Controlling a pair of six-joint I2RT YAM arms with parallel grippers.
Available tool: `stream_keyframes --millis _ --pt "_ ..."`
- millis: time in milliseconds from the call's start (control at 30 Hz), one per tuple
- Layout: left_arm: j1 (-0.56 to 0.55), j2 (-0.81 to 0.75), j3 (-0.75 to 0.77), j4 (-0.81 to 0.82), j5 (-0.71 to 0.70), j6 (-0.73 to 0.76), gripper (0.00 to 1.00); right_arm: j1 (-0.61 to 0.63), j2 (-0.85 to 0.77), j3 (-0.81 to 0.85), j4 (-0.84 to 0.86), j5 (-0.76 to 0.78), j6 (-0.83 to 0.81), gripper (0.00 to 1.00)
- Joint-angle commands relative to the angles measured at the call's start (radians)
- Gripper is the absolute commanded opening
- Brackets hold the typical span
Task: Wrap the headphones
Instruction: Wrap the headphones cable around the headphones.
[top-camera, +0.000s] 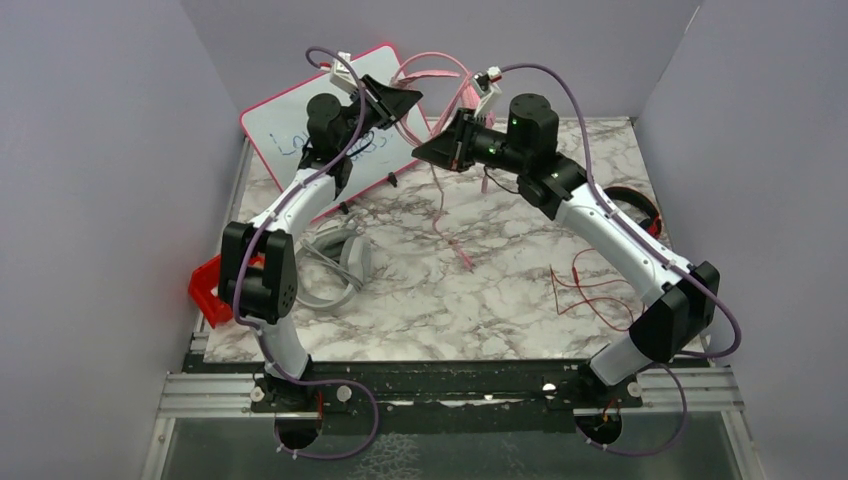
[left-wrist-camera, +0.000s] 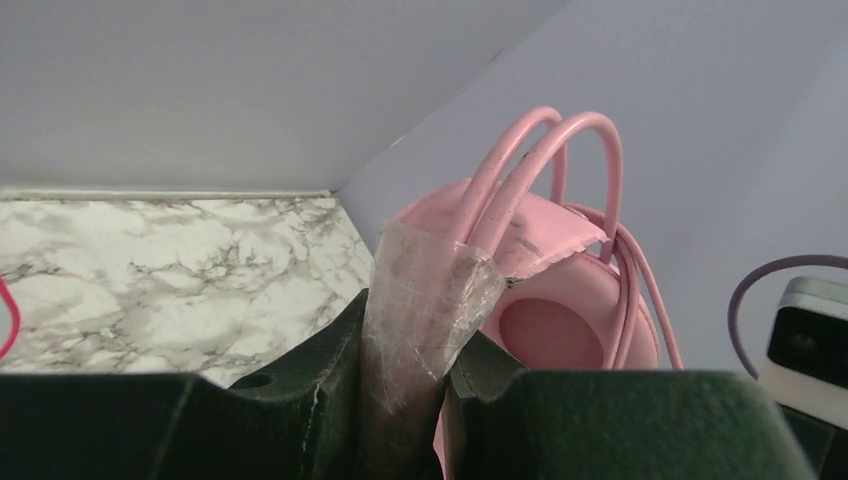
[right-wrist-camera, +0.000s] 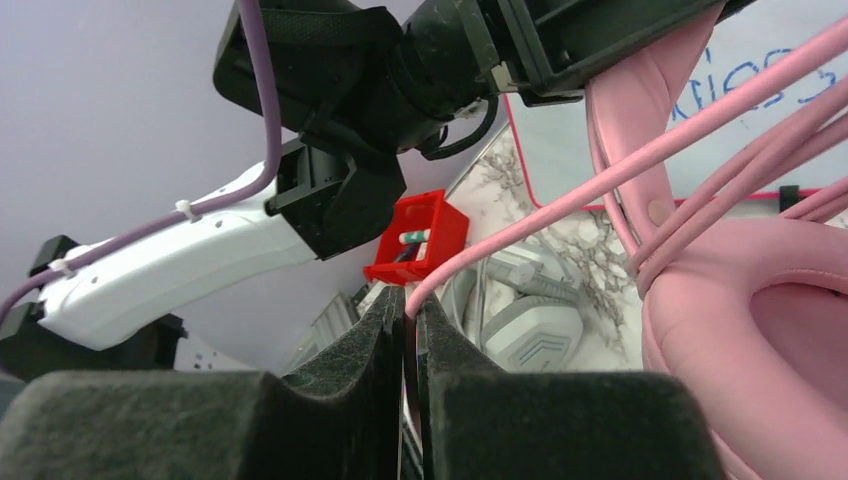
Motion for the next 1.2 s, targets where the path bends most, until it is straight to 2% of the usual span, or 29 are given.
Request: stream_keyframes --millis 0,67,200,467,567,733,867,933,1033,1167 --pt "0.003 -0.075 -0.001 0.171 -0.116 -0.146 0.0 0.025 -0.008 0.016 -0.041 0.131 -0.06 0.18" --pt "0.004 -0.091 -0.017 0.199 -0.129 -0.18 0.0 0.028 0.002 0.015 -0.056 0.071 -0.088 0.25" --pt "0.005 -0.112 -0.026 0.234 -0.159 -0.236 0.0 0.072 -0.026 0.003 -0.127 0.059 -0.179 0.51" --pt "0.006 -0.102 0.052 0.269 -0.141 -0.307 0.0 0.077 -0.166 -0.127 -0.264 0.137 -0.313 0.77" --pt "0.006 -0.107 0.078 0.275 -0.13 -0.322 0.0 0.077 -0.214 -0.178 -0.279 0.168 -0.39 0.8" --pt "0.016 -0.11 0.114 0.275 -0.119 -0.347 0.0 0.077 -0.346 -0.305 -0.183 0.171 -0.501 0.86" --pt "0.021 -0.102 0.134 0.275 -0.114 -0.393 0.0 0.064 -0.368 -0.305 -0.227 0.282 -0.49 0.9" --pt "0.021 -0.102 0.15 0.277 -0.111 -0.402 0.0 0.003 -0.379 -0.335 -0.221 0.256 -0.47 0.9" --pt "0.022 -0.104 0.177 0.277 -0.105 -0.419 0.0 -0.089 -0.444 -0.491 -0.065 0.167 -0.482 0.89" --pt "0.022 -0.117 0.202 0.277 -0.106 -0.439 0.0 -0.173 -0.494 -0.78 0.317 -0.029 -0.379 0.89"
